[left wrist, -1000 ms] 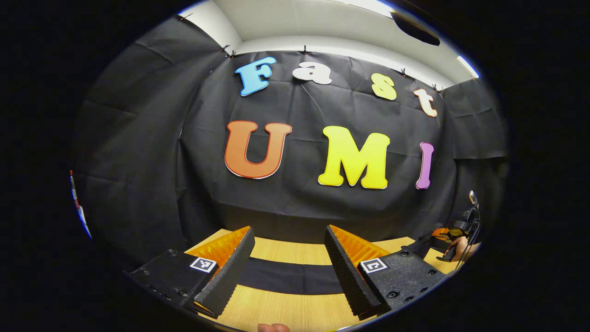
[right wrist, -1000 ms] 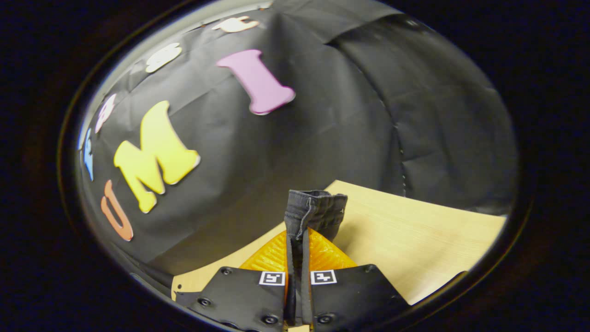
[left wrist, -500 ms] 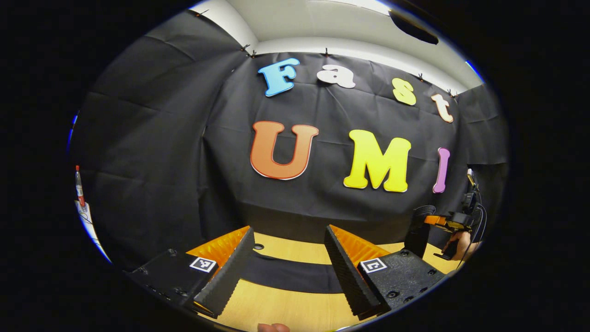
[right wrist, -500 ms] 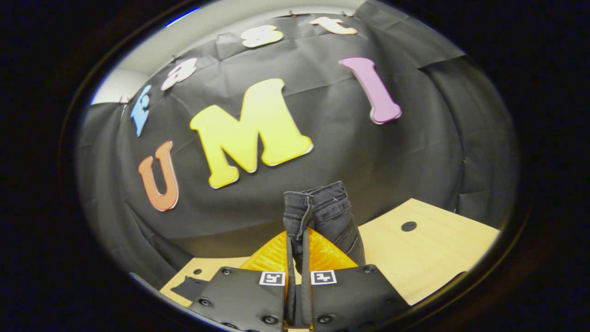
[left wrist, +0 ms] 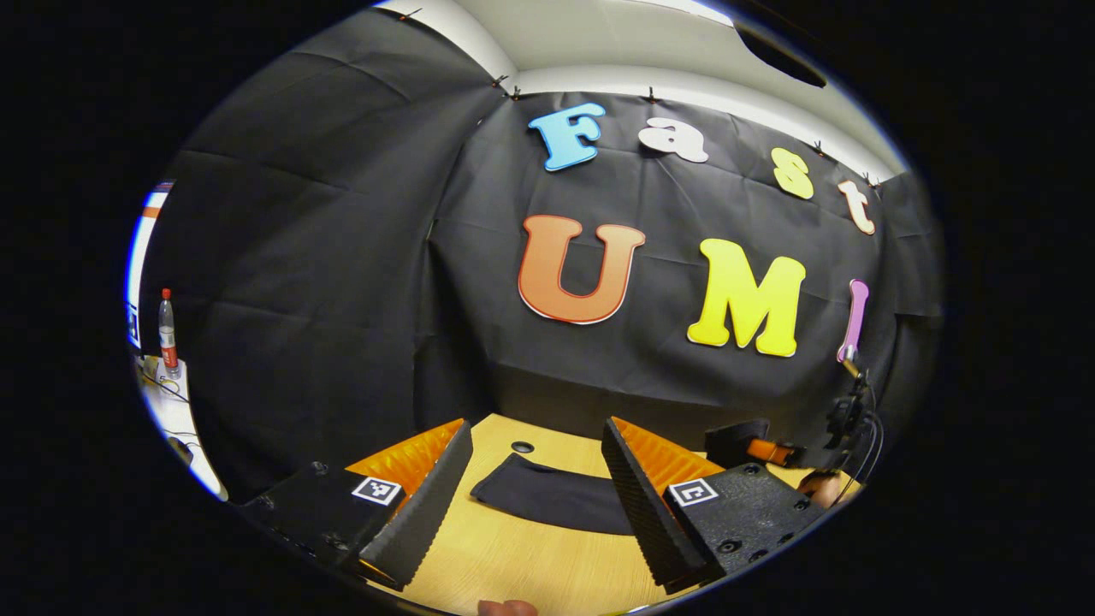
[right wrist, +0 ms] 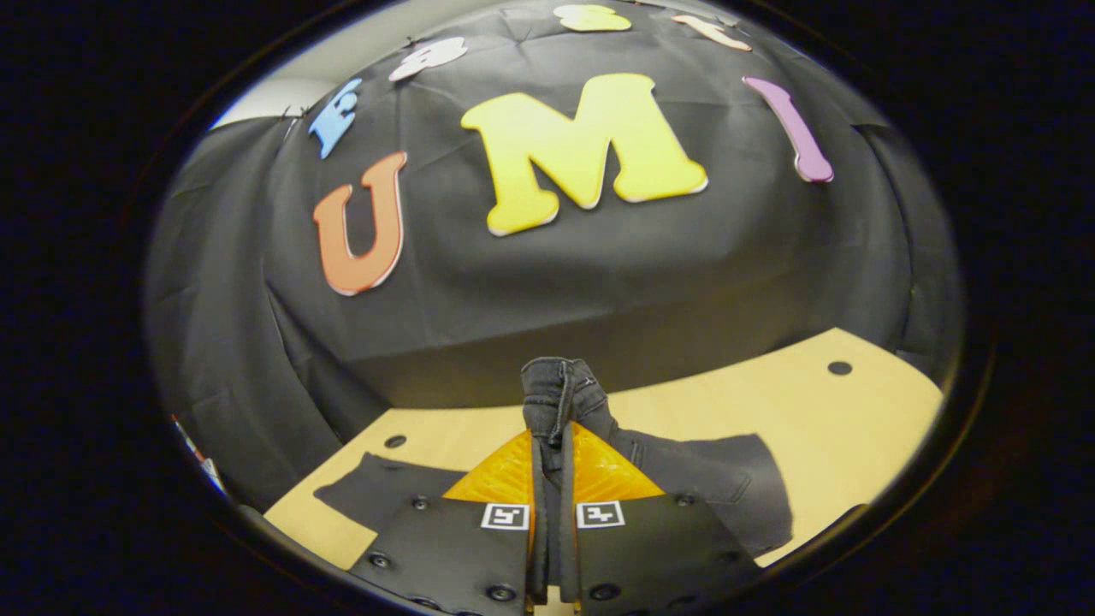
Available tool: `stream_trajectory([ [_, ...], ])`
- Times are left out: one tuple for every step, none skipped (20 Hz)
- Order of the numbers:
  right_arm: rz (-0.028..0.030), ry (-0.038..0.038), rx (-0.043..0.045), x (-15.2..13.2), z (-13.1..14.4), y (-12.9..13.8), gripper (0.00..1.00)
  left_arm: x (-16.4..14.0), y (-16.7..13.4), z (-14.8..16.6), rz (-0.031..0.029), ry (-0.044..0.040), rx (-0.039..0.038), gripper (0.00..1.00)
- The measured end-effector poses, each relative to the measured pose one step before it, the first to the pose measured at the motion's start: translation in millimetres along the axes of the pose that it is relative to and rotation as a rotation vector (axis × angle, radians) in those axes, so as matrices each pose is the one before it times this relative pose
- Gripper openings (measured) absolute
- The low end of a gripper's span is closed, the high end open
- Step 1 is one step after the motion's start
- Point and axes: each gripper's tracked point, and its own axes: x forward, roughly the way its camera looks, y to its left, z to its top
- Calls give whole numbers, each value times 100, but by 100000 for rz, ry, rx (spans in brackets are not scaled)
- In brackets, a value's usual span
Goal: Grasp the waist and the cuffs of the jeans and fold them to make the two legs overlap; first hold the waist and fold one-third of the jeans toward the cuffs, then hold the cuffs and fold the remaining one-third in the same direction to finish folding.
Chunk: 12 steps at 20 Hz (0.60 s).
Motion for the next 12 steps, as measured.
stream_trajectory([
  [-1141, 3625, -1352, 777, -2349, 554, 6, -68, 497, 173, 888, 34, -633, 98],
  [-507, 3785, -707, 308, -2120, 724, 6, 62, 279, 214, 738, -421, -408, 98],
  [-378, 1822, -1007, 294, -1668, 561, 1, -70, 351, 244, 586, -372, -216, 98],
  [-675, 1346, -1898, 305, -1248, 305, 6, 33, 259, 137, 493, -110, 93, 98],
  [545, 1257, -991, 117, -892, 396, 8, 226, 153, -58, 239, 50, 54, 98],
  [1944, 2463, 146, -118, -1148, 478, 7, -21, 106, -61, 74, 118, -178, 98],
  [6611, 3901, 3572, -88, -1165, 1232, 29, 364, 38, 10, -238, 434, -477, 98],
  [3958, 4744, 1807, 386, -1573, 1254, 52, 193, 25, -302, -146, 870, -757, 97],
  [-628, 191, -2652, -226, -79, 54, 74, 383, -162, -403, -254, 1016, -1072, 98],
  [-550, -1949, -3637, 39, 417, 21, 97, 353, -58, -600, -354, 1370, -1454, 98],
  [-179, -2108, -2815, -224, 635, 190, 94, 467, -327, -468, -485, 1281, -1664, 98],
  [1045, -1672, -1090, -618, 749, 338, 99, 607, -270, -560, -752, 1080, -1974, 98],
])
